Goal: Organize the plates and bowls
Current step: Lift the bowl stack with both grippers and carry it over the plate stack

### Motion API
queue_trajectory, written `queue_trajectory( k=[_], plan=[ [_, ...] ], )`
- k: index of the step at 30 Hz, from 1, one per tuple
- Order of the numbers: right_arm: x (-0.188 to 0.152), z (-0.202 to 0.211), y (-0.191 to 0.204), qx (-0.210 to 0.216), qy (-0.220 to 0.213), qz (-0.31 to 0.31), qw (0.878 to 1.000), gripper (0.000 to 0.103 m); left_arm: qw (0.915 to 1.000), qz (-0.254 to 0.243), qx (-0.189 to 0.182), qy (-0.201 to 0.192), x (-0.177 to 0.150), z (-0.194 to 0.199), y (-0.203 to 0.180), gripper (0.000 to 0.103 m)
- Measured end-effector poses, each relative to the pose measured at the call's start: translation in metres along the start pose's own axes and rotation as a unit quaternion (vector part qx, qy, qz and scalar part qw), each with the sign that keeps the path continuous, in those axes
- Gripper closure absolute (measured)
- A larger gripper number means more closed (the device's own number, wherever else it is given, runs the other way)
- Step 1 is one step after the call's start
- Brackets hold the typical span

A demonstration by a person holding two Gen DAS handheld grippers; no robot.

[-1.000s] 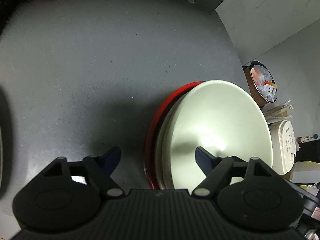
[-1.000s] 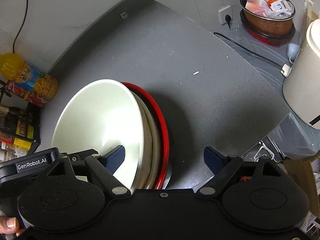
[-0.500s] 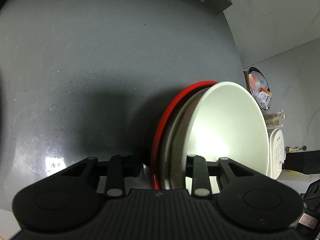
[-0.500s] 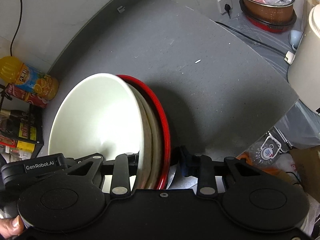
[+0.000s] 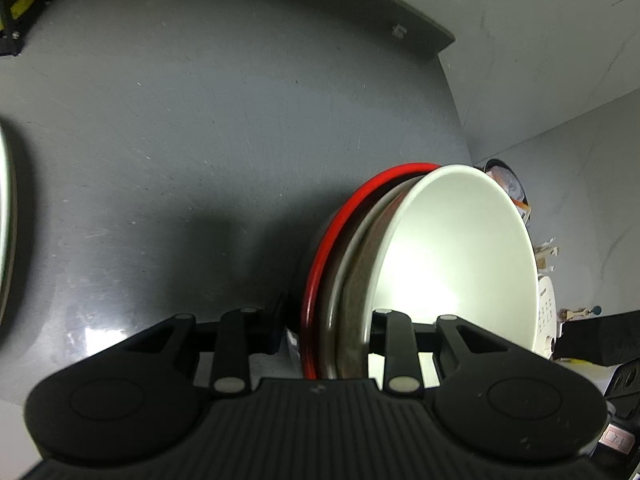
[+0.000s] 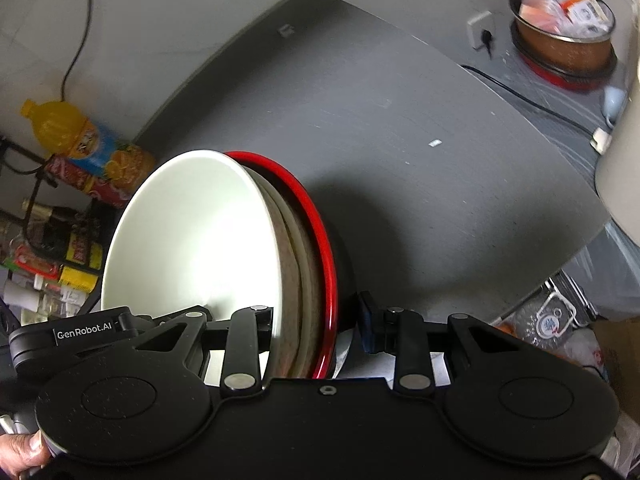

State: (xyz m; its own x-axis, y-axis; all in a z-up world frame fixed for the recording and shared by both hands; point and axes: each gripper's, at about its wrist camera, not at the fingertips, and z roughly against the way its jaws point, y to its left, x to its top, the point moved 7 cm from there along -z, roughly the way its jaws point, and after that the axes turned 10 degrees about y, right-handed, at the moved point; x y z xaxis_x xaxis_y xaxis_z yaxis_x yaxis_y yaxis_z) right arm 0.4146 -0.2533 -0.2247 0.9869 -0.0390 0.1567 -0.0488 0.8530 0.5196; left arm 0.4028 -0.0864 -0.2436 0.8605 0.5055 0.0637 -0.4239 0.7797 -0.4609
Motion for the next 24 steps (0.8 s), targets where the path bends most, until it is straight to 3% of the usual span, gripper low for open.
queue_trajectory(
  k=[24],
  plan=[
    [-0.015,0.008,0.097,0.053,0.015,0.139,0.989,0.073,0.9919,0.079,0.010,-0.099,-0.026,0.106,0.057,0.073]
  ],
)
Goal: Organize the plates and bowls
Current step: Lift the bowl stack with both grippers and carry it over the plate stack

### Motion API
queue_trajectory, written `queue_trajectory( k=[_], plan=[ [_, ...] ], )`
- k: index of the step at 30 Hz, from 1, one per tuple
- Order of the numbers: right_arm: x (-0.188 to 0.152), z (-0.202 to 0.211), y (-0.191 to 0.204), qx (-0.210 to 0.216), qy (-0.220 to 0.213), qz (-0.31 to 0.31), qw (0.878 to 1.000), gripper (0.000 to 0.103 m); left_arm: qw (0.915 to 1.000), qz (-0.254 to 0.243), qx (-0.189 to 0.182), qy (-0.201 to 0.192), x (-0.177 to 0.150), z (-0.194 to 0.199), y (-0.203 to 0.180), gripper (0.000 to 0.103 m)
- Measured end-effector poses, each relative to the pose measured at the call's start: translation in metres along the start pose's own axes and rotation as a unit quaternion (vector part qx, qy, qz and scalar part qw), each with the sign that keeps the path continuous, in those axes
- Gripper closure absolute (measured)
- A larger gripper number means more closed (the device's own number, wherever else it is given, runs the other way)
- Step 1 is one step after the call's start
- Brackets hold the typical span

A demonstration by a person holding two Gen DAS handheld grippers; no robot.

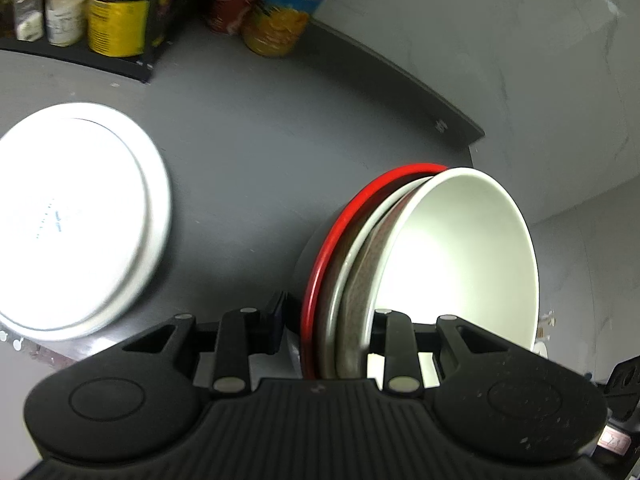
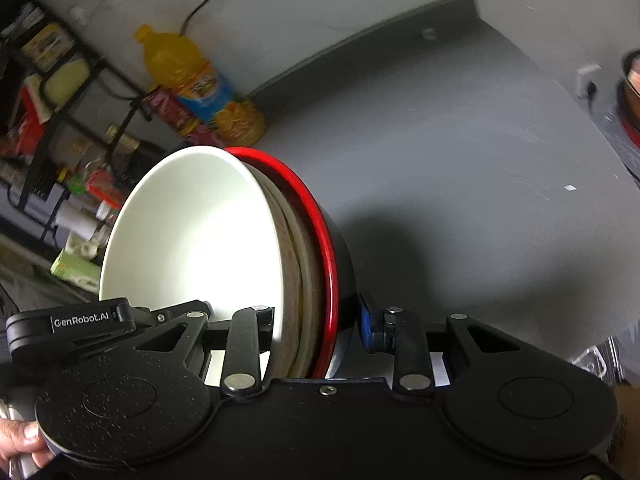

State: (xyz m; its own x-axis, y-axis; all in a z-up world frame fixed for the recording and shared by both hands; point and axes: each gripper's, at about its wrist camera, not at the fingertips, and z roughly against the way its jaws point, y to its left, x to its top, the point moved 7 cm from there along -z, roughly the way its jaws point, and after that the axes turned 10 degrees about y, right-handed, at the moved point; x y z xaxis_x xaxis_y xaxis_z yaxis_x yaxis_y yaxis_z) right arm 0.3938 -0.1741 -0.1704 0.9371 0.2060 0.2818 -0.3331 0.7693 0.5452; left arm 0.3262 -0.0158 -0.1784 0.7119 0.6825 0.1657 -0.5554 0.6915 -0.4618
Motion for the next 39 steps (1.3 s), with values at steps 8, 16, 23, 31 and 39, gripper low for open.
queue_trajectory(
  k=[8,16,23,31,39],
  plan=[
    [0.003,-0.008,0.039,0.001,-0.006,0.022,1.000,0.073,0.9996,0.012,-0.018,-0.017,0.017,0.020,0.027,0.073],
    [-0.003,-0.026,0.081,0.004,-0.018,0.016,1.000,0.073,0.9994,0.002,-0.022,-0.025,0.039,0.044,0.062,0.073],
    [-0.013,-0.044,0.116,0.004,-0.017,0.012,1.000,0.073,0.9994,0.003,-0.026,-0.023,0.054,0.063,0.099,0.073],
    [-0.012,-0.056,0.142,0.002,-0.008,0.003,1.000,0.073,0.9994,0.006,-0.028,-0.018,0.059,0.077,0.140,0.073],
    [-0.022,-0.077,0.164,-0.006,0.001,0.001,1.000,0.073,0.9995,0.015,-0.027,-0.009,0.064,0.083,0.178,0.073]
  ],
)
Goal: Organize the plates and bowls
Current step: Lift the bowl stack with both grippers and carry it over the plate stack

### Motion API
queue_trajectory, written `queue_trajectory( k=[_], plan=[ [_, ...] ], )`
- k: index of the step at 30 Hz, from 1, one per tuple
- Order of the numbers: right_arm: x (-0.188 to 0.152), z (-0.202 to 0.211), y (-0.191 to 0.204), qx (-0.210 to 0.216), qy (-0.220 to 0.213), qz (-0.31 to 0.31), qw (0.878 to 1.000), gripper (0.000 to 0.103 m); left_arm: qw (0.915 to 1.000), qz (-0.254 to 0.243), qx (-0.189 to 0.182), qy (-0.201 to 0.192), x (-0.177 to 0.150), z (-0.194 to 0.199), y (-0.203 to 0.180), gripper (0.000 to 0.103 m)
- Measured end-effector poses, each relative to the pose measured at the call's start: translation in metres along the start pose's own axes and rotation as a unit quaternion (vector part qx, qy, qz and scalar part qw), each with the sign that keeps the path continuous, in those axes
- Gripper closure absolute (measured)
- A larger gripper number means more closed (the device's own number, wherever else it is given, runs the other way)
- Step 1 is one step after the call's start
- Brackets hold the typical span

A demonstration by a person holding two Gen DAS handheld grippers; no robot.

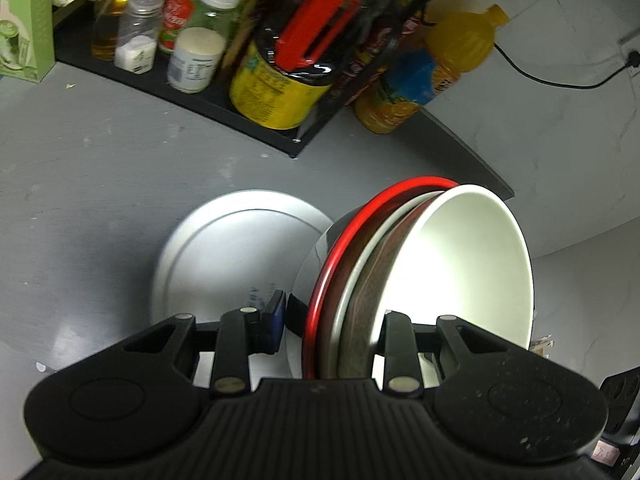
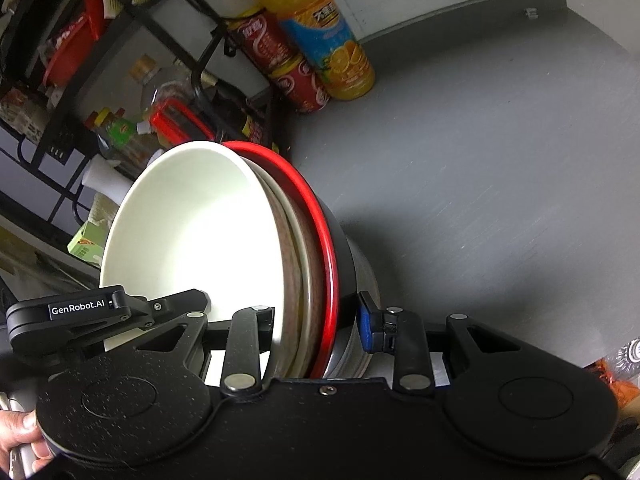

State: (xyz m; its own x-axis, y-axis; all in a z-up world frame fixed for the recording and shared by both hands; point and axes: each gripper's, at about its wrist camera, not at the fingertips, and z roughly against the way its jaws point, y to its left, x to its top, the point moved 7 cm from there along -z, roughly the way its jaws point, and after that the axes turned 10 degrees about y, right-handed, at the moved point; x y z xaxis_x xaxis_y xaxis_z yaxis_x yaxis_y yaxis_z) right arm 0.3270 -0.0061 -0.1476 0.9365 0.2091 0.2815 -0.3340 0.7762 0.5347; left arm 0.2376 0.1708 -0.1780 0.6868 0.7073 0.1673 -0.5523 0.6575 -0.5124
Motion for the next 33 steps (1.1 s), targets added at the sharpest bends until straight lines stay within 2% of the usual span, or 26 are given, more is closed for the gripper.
queue_trajectory(
  k=[15,29,33],
  plan=[
    [-0.020,-0.048,0.014,-0.020,0.021,-0.035,0.999,0.073,0.9990,0.003,0.011,0.044,0.018,-0.022,0.053,0.073],
    [-0.020,-0.067,0.015,-0.037,0.031,-0.055,0.997,0.073,0.9975,-0.001,0.011,0.070,0.029,-0.041,0.065,0.073],
    [-0.018,-0.069,0.016,-0.037,0.031,-0.057,0.997,0.067,0.9969,-0.005,0.019,0.077,0.031,-0.044,0.064,0.073]
  ],
)
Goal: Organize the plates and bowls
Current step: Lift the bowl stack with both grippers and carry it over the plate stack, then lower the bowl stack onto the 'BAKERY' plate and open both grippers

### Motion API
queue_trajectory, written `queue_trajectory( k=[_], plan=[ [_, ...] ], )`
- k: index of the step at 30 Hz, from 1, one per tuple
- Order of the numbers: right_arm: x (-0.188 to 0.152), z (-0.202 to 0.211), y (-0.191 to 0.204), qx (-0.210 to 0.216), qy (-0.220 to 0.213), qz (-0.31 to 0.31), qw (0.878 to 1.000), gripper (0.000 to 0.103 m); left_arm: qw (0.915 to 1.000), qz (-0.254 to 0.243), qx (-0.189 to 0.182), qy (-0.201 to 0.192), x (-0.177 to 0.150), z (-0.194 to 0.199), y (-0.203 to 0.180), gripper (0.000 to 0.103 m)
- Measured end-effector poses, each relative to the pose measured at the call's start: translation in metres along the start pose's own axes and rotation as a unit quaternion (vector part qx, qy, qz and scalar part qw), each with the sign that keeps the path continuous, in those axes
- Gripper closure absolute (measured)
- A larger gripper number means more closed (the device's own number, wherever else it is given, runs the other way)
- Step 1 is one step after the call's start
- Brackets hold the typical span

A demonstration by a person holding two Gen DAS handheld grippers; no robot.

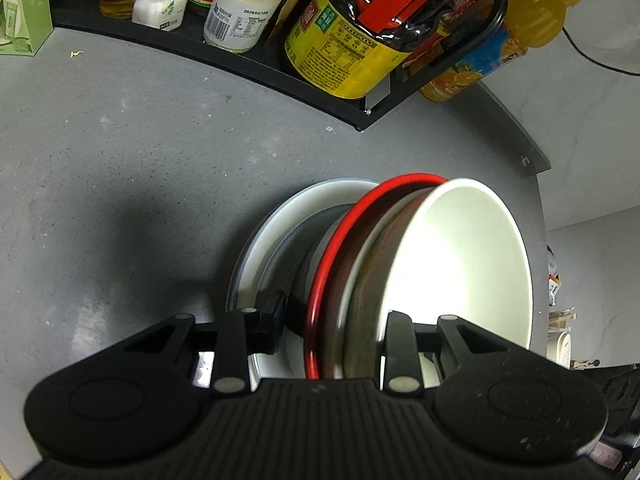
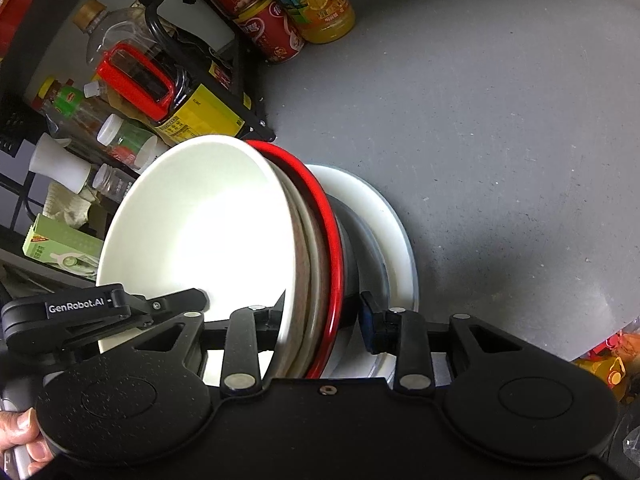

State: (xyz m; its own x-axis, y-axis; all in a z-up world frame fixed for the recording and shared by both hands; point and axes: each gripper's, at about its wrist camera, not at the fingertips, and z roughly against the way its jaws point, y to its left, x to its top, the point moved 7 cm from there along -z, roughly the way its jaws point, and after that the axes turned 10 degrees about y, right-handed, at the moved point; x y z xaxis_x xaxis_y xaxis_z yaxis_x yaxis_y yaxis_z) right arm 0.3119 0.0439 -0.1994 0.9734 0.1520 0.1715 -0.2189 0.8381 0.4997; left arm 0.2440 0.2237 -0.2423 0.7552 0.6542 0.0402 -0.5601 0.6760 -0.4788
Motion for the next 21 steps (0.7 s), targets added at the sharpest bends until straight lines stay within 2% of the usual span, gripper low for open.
queue_trajectory(
  k=[9,11,15,21],
  plan=[
    [0.000,-0.002,0.001,-0.001,-0.002,-0.005,1.000,0.062,0.9995,-0.024,0.014,0.010,0.005,-0.004,-0.006,0.071],
    [0.000,-0.001,0.001,-0.002,-0.003,-0.007,1.000,0.062,0.9992,-0.033,0.023,0.007,0.006,-0.003,-0.007,0.068],
    [0.000,0.007,0.003,-0.002,-0.014,-0.002,1.000,0.059,0.9989,-0.037,0.028,0.007,0.009,0.000,-0.008,0.057],
    [0.000,0.031,0.005,0.004,-0.049,0.015,0.999,0.042,0.9980,-0.045,0.045,-0.005,0.010,0.012,-0.013,0.035]
  ],
)
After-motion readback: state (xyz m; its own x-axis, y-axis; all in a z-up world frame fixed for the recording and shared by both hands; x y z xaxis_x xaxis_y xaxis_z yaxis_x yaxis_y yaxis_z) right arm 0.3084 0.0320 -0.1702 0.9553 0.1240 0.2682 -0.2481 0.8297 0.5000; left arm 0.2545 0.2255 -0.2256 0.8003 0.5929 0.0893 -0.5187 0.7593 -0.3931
